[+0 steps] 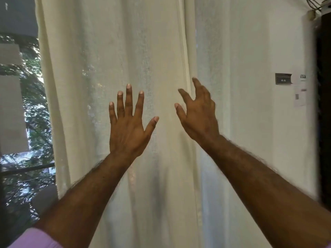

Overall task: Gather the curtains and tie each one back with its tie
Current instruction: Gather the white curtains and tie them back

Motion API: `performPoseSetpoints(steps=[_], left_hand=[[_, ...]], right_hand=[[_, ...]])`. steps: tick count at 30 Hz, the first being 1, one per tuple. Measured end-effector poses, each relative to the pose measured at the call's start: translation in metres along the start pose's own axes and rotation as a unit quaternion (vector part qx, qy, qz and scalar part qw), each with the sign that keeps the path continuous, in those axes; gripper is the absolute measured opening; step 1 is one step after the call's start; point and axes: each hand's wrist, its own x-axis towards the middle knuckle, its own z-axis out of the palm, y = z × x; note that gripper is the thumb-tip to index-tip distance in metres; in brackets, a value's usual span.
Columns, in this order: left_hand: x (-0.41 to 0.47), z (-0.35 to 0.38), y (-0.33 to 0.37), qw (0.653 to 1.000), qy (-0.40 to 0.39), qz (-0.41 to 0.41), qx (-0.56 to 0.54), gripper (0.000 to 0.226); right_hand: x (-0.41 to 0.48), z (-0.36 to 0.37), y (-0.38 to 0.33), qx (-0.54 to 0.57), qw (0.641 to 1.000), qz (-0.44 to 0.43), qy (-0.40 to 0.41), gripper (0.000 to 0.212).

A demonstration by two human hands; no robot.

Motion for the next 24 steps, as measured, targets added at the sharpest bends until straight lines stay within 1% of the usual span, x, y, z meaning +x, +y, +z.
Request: performPoseSetpoints(steps=[1,4,6,9,12,16,18,20,22,24], left_hand=[[0.000,-0.001,0.001,1.000,-0.001,-0.002,0.005,0.081],[0.000,0.003,-0.002,1.000,0.002,-0.004,0.015,0.081],[0.000,0.007,-0.004,1.000,0.004,-0.004,0.011,0.080],[0.000,0.012,-0.008,1.000,0.002,-0.010,0.006,0.080],[0.001,0.014,-0.009,1.000,0.001,-0.014,-0.001,0.079],[0.002,0.019,-0.012,1.000,-0.001,-0.024,0.001,0.076],[0.003,0.021,-0.013,1.000,-0.003,-0.029,-0.005,0.076],[0.005,0.022,-0.014,0.999,-0.002,-0.034,-0.011,0.075],[0.006,0.023,-0.014,0.999,-0.005,-0.043,-0.014,0.074],[0.008,0.023,-0.011,0.998,-0.010,-0.054,-0.021,0.072]], right_hand=[[-0.001,0.006,0.000,-0.004,1.000,0.019,-0.024,0.051],[-0.005,0.023,0.001,0.000,0.996,0.061,-0.063,0.051],[-0.006,0.033,0.002,0.005,0.995,0.074,-0.067,0.048],[-0.005,0.038,0.004,0.072,0.991,0.097,-0.055,0.042],[-0.004,0.043,0.004,0.132,0.986,0.101,-0.002,0.035],[0.006,0.042,0.002,0.259,0.944,0.205,0.014,0.024],[0.010,0.041,0.003,0.306,0.922,0.239,0.007,0.029],[0.013,0.040,0.005,0.325,0.916,0.235,-0.014,0.033],[0.015,0.043,0.004,0.310,0.926,0.211,-0.041,0.030],[0.016,0.048,0.001,0.306,0.931,0.194,-0.048,0.027]])
